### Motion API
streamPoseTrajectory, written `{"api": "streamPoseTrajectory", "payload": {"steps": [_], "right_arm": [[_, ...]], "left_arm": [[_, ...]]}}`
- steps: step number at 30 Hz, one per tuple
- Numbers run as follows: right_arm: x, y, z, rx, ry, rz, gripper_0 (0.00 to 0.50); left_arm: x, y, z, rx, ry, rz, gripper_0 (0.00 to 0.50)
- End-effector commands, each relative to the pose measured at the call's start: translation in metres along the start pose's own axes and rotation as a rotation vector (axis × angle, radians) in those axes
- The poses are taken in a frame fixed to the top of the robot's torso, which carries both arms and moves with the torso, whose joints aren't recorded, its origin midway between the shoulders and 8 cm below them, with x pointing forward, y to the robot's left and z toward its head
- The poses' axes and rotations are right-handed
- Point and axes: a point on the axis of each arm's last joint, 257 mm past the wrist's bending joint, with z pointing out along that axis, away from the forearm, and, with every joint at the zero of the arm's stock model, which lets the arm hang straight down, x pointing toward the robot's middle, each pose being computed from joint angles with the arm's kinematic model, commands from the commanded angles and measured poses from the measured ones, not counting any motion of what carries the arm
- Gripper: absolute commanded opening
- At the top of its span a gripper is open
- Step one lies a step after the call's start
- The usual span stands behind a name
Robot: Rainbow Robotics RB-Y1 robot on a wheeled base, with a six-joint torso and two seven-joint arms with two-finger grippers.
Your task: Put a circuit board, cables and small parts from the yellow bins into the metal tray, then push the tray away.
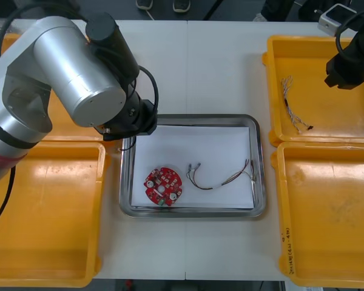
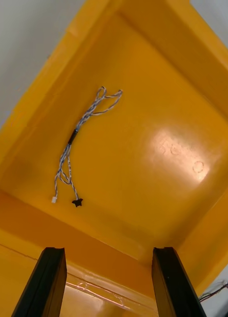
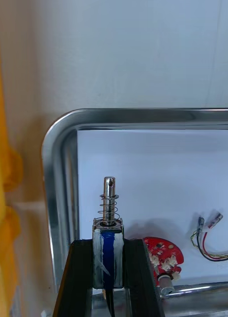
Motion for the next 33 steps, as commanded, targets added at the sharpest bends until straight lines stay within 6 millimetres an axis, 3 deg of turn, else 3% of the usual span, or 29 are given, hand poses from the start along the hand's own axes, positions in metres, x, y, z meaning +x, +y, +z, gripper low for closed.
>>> {"api": "streamPoseTrajectory", "payload": {"steps": [1,10,18,33], "right_arm": [[-0.002,-0.008,0.002,-0.027,-0.018,0.139,0.5],[-0.004,-0.003,0.02,-0.051,0.031,0.23,0.5],[-0.019,0.002,0.033,-0.046,-0.005,0.318,0.5],[-0.038,0.021,0.052,-0.106,-0.021,0.514,0.5]], "left_arm": [[0.001,-0.022,0.013,0.025,-0.011,0.053,0.0],[0.006,-0.028,0.039,0.024,-0.003,0.071,0.0],[0.009,-0.027,0.062,0.016,-0.006,0.085,0.0],[0.018,-0.023,0.079,0.003,0.012,0.102,0.007]]}}
